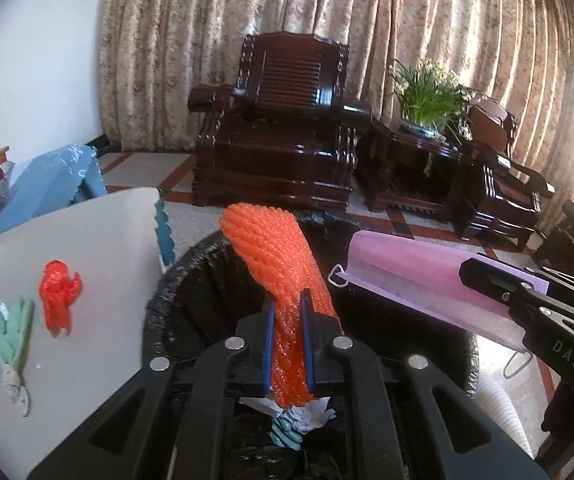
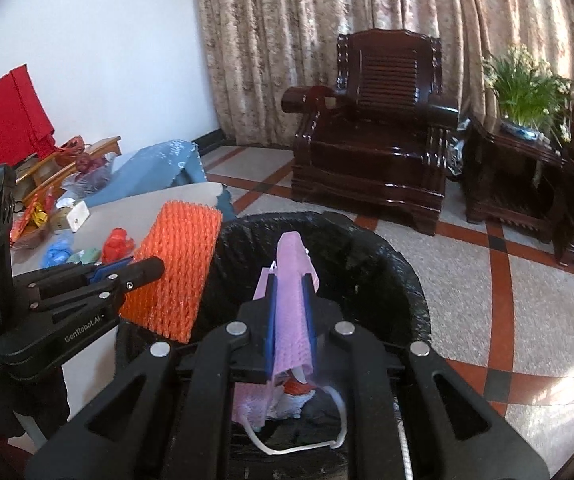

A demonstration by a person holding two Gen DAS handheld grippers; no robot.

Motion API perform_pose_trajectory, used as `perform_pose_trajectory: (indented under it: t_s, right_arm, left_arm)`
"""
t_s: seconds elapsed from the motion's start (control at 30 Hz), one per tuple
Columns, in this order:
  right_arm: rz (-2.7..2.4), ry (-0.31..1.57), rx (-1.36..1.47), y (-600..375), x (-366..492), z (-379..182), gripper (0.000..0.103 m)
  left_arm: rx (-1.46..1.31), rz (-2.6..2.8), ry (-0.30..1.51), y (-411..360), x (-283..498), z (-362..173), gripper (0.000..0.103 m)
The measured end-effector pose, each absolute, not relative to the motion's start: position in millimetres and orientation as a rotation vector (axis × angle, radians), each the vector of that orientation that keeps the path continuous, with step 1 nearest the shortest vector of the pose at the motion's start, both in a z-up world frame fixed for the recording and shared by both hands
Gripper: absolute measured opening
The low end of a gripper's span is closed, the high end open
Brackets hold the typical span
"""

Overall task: Collect trash
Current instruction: 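Open both tools to drop the mask and net into the bin, then move both open tools back over the table toward the red bag and glove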

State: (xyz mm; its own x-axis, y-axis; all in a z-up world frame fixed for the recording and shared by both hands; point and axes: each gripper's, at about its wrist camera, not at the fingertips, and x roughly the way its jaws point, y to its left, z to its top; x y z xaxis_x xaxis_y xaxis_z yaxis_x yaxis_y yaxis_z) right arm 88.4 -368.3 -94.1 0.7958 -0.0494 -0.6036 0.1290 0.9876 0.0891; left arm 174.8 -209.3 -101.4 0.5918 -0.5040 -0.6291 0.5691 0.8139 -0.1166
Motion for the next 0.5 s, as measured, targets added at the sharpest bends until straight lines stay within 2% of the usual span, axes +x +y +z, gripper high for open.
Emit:
perform_pose_trajectory:
  t_s: [0.03, 0.1, 0.17, 0.23, 0.3, 0.37, 0.47, 0.5]
  right_arm:
    - [-0.105, 0.652, 0.128, -370, 88, -98, 0.013]
    - [-0.121, 0.662, 0.129, -374, 89, -100, 0.022]
    - [-0.141, 0.665, 0.133, -376, 88, -103, 0.043]
    - [-0.156, 0.666, 0.133, -376, 86, -104, 0.054]
    - [-0.170, 0.659, 0.132, -376, 84, -104, 0.068]
    - [-0.183, 0.643, 0.132, -374, 81, -102, 0.089]
    - [-0.161, 0.610, 0.153, -372, 79, -94, 0.097]
    - [-0.156, 0.600, 0.156, -370, 78, -91, 0.097]
  left_arm:
    - [0.100, -0.630, 0.708, -211, 175, -104, 0.014]
    - [0.095, -0.642, 0.731, -213, 178, -107, 0.018]
    - [0.080, -0.652, 0.743, -211, 180, -109, 0.033]
    - [0.072, -0.644, 0.739, -207, 180, -108, 0.050]
    - [0.064, -0.639, 0.733, -200, 179, -106, 0.055]
    - [0.063, -0.626, 0.723, -194, 179, -103, 0.066]
    - [0.066, -0.598, 0.697, -179, 177, -95, 0.073]
    - [0.068, -0.582, 0.685, -170, 175, -92, 0.077]
